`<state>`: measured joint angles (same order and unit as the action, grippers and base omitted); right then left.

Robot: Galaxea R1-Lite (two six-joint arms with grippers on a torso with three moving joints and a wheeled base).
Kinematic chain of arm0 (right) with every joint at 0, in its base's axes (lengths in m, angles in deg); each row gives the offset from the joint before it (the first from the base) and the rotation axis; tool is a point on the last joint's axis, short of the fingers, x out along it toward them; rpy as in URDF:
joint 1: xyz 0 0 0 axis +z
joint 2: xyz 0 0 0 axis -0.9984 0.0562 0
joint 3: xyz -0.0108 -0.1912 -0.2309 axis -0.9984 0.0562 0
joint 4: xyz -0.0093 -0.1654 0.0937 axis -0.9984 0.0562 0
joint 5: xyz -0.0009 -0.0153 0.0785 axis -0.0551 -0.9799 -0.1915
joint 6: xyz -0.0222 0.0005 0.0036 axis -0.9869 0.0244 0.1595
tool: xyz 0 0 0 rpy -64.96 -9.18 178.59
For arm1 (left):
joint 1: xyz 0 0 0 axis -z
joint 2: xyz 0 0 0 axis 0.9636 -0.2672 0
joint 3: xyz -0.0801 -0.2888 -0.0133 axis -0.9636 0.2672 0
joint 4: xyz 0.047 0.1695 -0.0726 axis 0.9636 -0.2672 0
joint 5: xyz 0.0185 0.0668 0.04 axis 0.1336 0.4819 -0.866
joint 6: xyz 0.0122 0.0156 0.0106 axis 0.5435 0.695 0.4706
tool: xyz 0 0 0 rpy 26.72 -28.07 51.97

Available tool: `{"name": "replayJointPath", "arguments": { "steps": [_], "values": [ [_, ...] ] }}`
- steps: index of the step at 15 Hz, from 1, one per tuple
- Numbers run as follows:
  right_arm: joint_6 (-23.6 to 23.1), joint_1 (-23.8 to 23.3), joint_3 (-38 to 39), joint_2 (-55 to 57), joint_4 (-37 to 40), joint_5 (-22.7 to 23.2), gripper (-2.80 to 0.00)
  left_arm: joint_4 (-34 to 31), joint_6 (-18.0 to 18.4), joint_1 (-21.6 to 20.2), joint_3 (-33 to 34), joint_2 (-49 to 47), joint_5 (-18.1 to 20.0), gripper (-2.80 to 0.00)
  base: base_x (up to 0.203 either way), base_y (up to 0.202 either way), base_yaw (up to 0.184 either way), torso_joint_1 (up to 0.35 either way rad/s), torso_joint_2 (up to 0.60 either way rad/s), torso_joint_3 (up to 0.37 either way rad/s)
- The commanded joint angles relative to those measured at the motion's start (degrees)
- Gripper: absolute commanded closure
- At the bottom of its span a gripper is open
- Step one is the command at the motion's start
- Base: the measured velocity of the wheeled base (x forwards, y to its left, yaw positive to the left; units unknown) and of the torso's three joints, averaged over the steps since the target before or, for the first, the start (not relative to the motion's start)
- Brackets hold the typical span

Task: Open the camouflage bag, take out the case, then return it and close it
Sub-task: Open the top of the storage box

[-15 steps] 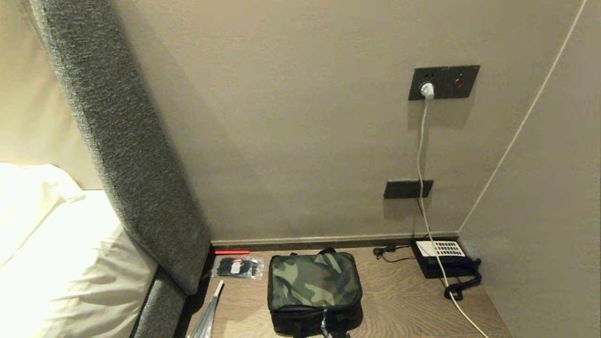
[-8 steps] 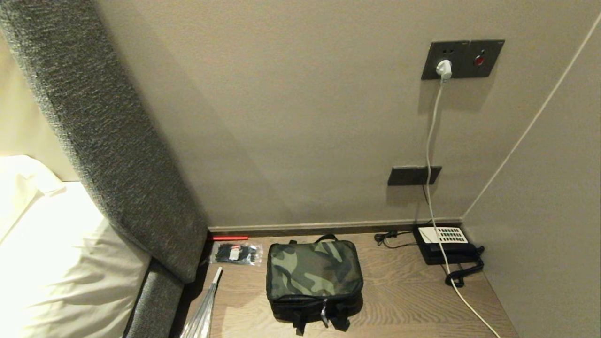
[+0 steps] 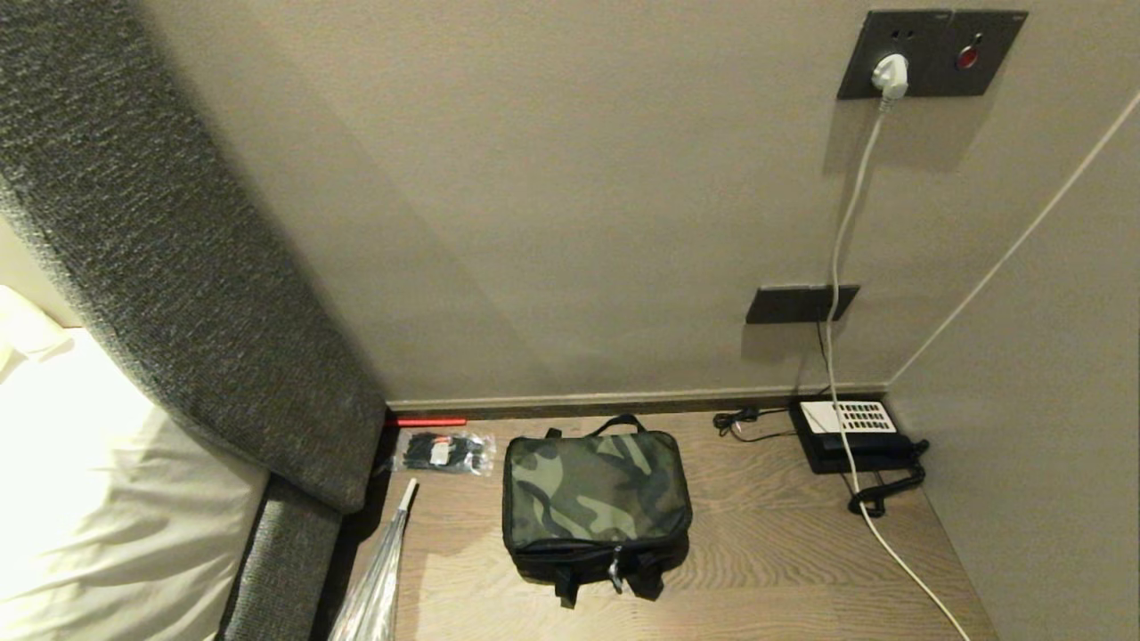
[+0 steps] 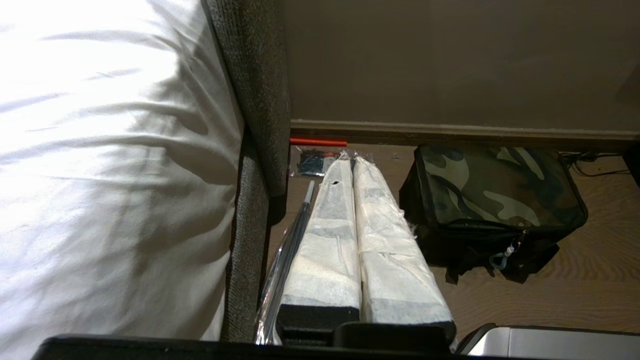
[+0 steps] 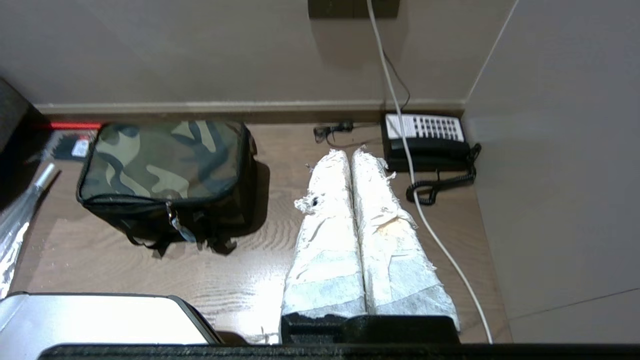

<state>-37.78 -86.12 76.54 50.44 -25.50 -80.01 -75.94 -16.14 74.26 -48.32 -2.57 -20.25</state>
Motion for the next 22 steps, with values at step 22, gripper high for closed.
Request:
{"name": "replayJointPath", "arguments": {
  "steps": [22],
  "values": [
    [-1.26, 0.04, 0.18, -0.02, -0.43, 0.24, 0.0, -0.02, 0.01, -0.02, 0.18, 0.02, -0.03, 0.0, 0.0, 0.0, 0.0, 0.002, 0.0, -0.197]
  ]
}}
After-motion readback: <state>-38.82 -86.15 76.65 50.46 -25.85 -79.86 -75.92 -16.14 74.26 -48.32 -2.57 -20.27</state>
